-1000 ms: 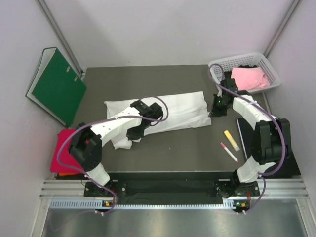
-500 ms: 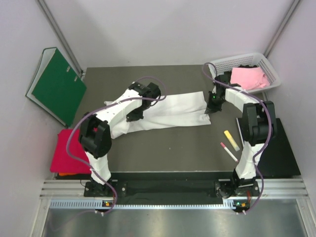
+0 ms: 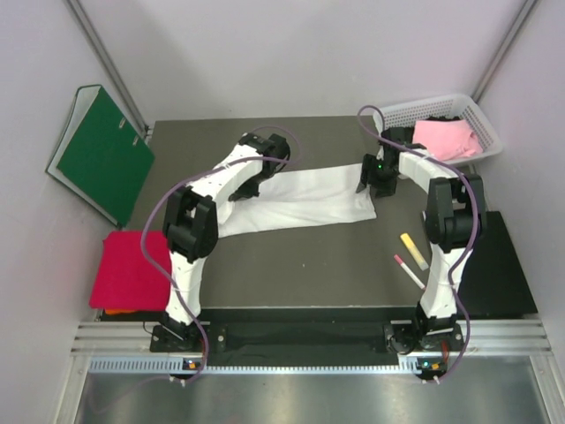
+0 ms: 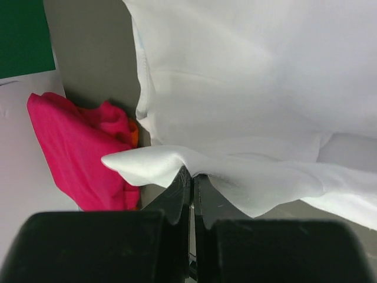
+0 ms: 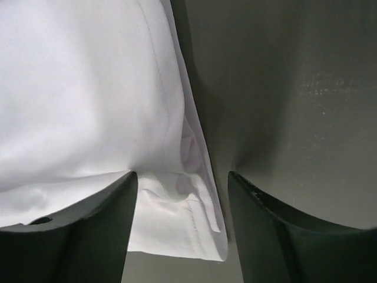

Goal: Fold and stack the t-shirts
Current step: Fold the other side of the tshirt into a rectangle, then rotate the tshirt 70 degrees

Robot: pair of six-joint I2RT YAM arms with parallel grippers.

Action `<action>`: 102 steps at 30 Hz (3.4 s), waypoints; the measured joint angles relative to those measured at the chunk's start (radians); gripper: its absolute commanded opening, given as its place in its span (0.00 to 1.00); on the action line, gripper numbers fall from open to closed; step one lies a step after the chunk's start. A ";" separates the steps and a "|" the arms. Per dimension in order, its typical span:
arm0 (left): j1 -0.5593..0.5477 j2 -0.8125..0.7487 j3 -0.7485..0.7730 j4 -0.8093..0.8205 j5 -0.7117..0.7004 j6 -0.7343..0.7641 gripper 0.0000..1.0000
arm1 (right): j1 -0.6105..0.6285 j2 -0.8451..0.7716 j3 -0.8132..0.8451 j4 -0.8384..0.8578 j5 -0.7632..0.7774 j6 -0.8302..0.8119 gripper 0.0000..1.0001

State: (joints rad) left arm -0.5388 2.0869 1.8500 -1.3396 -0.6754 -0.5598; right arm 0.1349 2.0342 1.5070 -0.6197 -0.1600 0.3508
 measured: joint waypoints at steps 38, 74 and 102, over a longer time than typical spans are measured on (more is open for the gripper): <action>0.343 -0.124 -0.159 0.291 0.500 0.171 0.00 | 0.000 -0.152 -0.107 -0.047 0.046 -0.010 1.00; 0.527 0.183 0.142 0.325 0.417 0.198 0.00 | -0.013 -0.214 -0.133 -0.058 0.073 -0.009 1.00; 0.455 -0.358 -0.512 0.369 0.635 0.134 0.00 | 0.002 -0.075 -0.099 0.066 0.075 0.057 1.00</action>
State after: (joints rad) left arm -0.0841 1.7287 1.3376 -0.9710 -0.0402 -0.4255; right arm 0.1368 1.9594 1.4082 -0.5533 -0.0849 0.4080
